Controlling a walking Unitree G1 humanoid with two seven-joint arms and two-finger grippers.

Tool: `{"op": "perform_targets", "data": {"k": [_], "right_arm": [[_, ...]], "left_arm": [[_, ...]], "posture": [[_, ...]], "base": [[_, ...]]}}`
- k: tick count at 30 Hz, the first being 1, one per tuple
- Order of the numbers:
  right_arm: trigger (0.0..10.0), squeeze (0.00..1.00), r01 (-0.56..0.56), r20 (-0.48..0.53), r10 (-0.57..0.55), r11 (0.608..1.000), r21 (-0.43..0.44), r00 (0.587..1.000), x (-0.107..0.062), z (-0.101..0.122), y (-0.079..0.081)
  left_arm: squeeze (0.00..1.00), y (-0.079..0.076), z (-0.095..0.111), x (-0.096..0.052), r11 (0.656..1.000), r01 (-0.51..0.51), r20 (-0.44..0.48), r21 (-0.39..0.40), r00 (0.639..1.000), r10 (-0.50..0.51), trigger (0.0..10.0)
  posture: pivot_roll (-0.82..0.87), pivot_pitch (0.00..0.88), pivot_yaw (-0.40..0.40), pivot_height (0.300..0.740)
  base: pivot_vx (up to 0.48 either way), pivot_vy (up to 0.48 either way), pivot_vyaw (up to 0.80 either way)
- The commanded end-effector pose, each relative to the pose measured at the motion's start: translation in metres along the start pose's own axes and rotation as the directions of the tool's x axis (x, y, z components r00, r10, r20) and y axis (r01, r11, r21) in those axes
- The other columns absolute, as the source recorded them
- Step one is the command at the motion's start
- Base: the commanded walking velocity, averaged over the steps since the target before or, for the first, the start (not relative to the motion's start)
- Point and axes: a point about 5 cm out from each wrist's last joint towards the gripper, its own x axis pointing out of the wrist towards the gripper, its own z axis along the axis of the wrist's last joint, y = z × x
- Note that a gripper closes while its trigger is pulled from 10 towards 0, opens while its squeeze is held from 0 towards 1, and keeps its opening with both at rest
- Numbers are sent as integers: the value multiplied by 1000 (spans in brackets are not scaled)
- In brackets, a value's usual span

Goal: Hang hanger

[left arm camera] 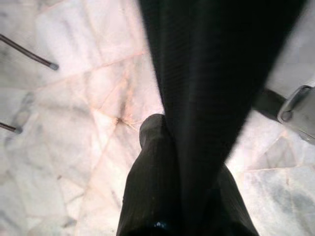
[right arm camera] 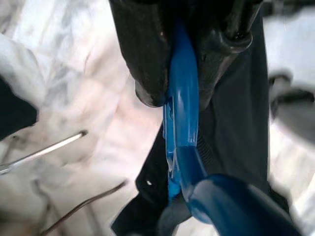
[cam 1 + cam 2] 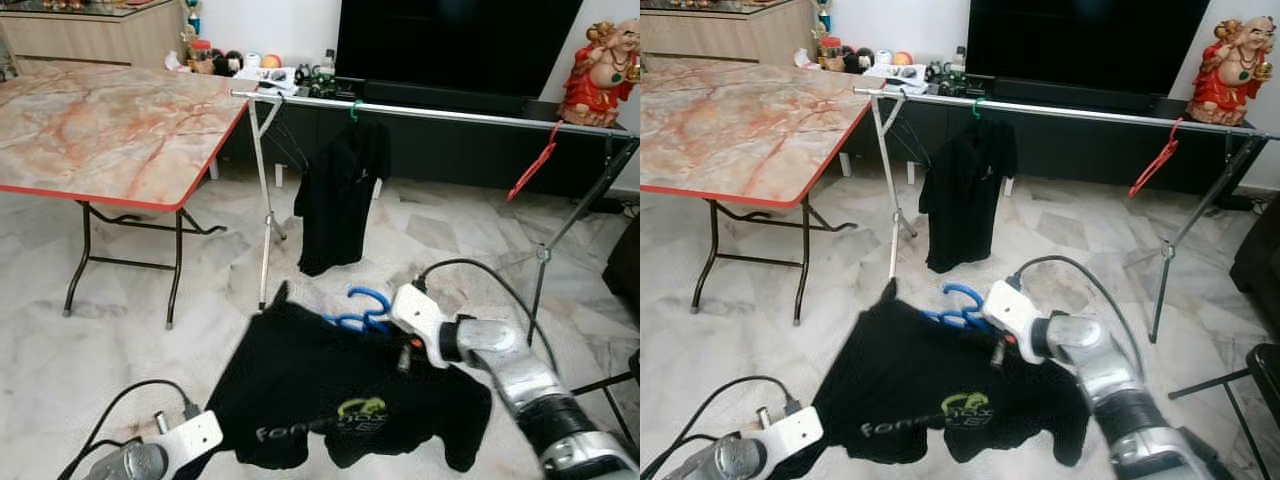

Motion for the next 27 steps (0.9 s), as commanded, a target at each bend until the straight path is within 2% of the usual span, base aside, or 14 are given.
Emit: {"op": "perform_targets", "data": {"k": [1, 2, 5, 6, 7, 8, 10, 12, 14, 17, 19, 23, 26, 27], "right_arm": [[10000, 0, 63, -68, -65, 998, -28, 996, -25, -7, -13], [10000, 0, 16, -169, -26, 998, -62, 985, -24, -20, -7], [10000, 0, 20, -218, -36, 997, -77, 975, -24, -29, -6], [10000, 0, 77, -175, -83, 996, -41, 981, -23, -26, -10], [10000, 0, 77, -175, -83, 996, -41, 981, -23, -26, -10], [10000, 0, 124, -97, -123, 992, 2, 988, -23, -17, -15], [10000, 0, 145, -47, -144, 989, 18, 988, -23, -11, -18], [10000, 0, 161, -33, -160, 987, 23, 987, -23, -8, -20], [10000, 0, 220, -40, -219, 976, 4, 975, -22, -7, -24], [10000, 0, 271, -36, -271, 962, 10, 962, -22, -6, -28], [10000, 0, 436, -15, -436, 898, 62, 900, -21, 1, -41], [10000, 0, 507, -41, -506, 858, 81, 862, -15, 3, -44], [10000, 0, 583, 2, -606, 766, 269, 795, -8, 10, -48], [10000, 0, 539, 85, -627, 724, 431, 774, -4, 19, -49]], "left_arm": [[0, 2, -51, -14, 1000, -19, -218, -22, 976, 14, 0], [0, 7, -52, -15, 999, -38, -226, -24, 974, 32, 0], [0, 8, -55, -16, 999, -44, -245, -28, 969, 36, 0], [0, 7, -58, -17, 999, -27, -265, -31, 964, 18, 0], [0, 7, -58, -17, 999, -27, -265, -31, 964, 18, 0], [0, 3, -61, -17, 999, -1, -281, -33, 960, -9, 0], [0, 0, -63, -18, 999, 23, -288, -35, 957, -32, 0], [0, -5, -62, -17, 996, 68, -277, -49, 957, -79, 0], [0, -8, -57, -15, 990, 91, -244, -106, 963, -115, 0], [0, -8, -53, -14, 988, 92, -227, -126, 967, -119, 0], [0, -4, -34, -9, 963, 121, -132, -239, 979, -156, 0], [0, 3, -23, -7, 966, 131, -93, -221, 984, -154, 0], [0, 8, -10, -6, 961, 159, -51, -229, 983, -175, 0], [0, 10, -4, -5, 957, 171, -27, -233, 983, -183, 0]], "posture": [[106, 34, -46, 740], [105, 35, -47, 740], [108, 35, -47, 740], [108, 35, -47, 740], [108, 35, -47, 740], [108, 35, -47, 740], [110, 37, -47, 740], [107, 38, -46, 740], [106, 38, -47, 740], [106, 38, -47, 740], [109, 37, -47, 740], [109, 38, -48, 740], [111, 36, -49, 740], [112, 36, -49, 740]], "base": [[0, 0, 0], [0, 0, 0], [0, 0, 0], [0, 0, 0], [0, 0, 0], [0, 0, 0], [0, 0, 0], [0, 0, 0], [0, 0, 0], [0, 0, 0], [0, 0, 0], [0, 0, 0], [0, 0, 0], [0, 0, 0]]}}
